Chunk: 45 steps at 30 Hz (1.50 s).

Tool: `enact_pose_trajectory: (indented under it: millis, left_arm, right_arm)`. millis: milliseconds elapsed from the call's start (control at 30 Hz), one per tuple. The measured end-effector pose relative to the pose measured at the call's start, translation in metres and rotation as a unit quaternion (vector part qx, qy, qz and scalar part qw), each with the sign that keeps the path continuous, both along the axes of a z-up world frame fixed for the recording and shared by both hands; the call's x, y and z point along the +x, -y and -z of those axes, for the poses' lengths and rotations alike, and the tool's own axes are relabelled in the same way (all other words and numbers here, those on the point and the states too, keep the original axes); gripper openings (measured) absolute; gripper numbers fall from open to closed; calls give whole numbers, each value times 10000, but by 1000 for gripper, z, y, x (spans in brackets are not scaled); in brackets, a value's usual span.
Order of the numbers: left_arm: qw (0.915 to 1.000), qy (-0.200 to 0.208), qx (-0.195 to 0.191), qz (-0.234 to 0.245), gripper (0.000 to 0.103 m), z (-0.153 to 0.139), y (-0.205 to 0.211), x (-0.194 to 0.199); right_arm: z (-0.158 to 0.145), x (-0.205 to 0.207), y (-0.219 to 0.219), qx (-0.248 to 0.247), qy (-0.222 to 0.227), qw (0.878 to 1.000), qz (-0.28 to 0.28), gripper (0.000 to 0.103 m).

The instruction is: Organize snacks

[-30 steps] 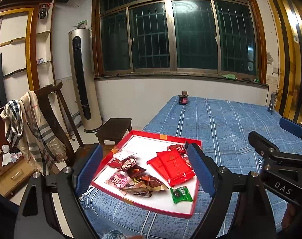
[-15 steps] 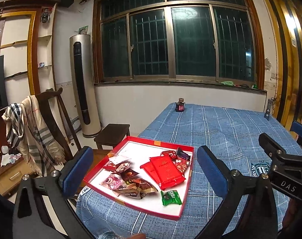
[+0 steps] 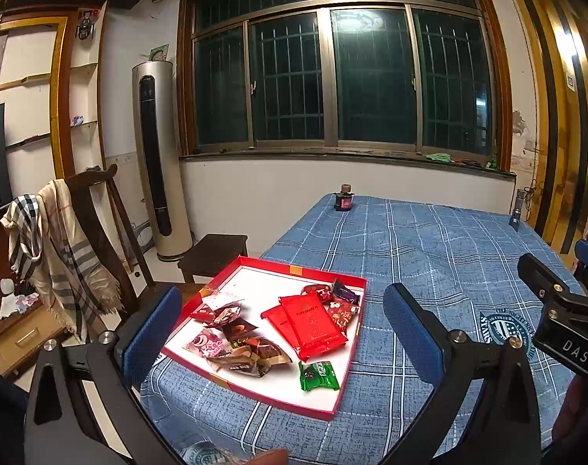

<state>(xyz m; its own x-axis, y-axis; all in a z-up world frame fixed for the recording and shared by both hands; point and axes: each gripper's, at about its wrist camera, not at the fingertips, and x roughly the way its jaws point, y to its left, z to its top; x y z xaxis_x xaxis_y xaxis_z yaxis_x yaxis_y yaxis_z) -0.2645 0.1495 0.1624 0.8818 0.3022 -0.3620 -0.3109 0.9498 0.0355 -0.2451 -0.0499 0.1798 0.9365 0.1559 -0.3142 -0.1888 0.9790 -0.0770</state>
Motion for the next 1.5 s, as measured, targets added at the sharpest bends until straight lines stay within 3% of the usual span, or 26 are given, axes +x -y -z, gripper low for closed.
enact_pose_trajectory:
  millis: [333,767,967,1100,1200,1367,1500]
  left_arm:
    - [10000,-53,-27,-75,103,4,1,-2]
    - [9987,-170,436,-208,103,18,10,14]
    - [9992,-283,178,-204,103,26,-3,21]
    - [10000,-72,7,61,103,30,-9,17]
    - [9999,104,81,73,103,29,-9,14]
    - [9992,-11,378,-114,103,31,-13,21]
    - [9994,-139,241,-202,103,36,-26,25]
  right_arm:
    - [-2,-15,10,-60,111,9999,85,102]
    - [14,4,1,-79,-199,9998,-32,103]
    - [29,12,-9,-104,-339,9993,-154,103]
    - [36,16,-15,-174,-406,9988,-203,103]
    - [40,20,-20,-198,-437,9985,-253,103]
    - [45,23,-28,-233,-477,9980,-353,103]
    - [48,26,-37,-269,-522,9973,-437,103]
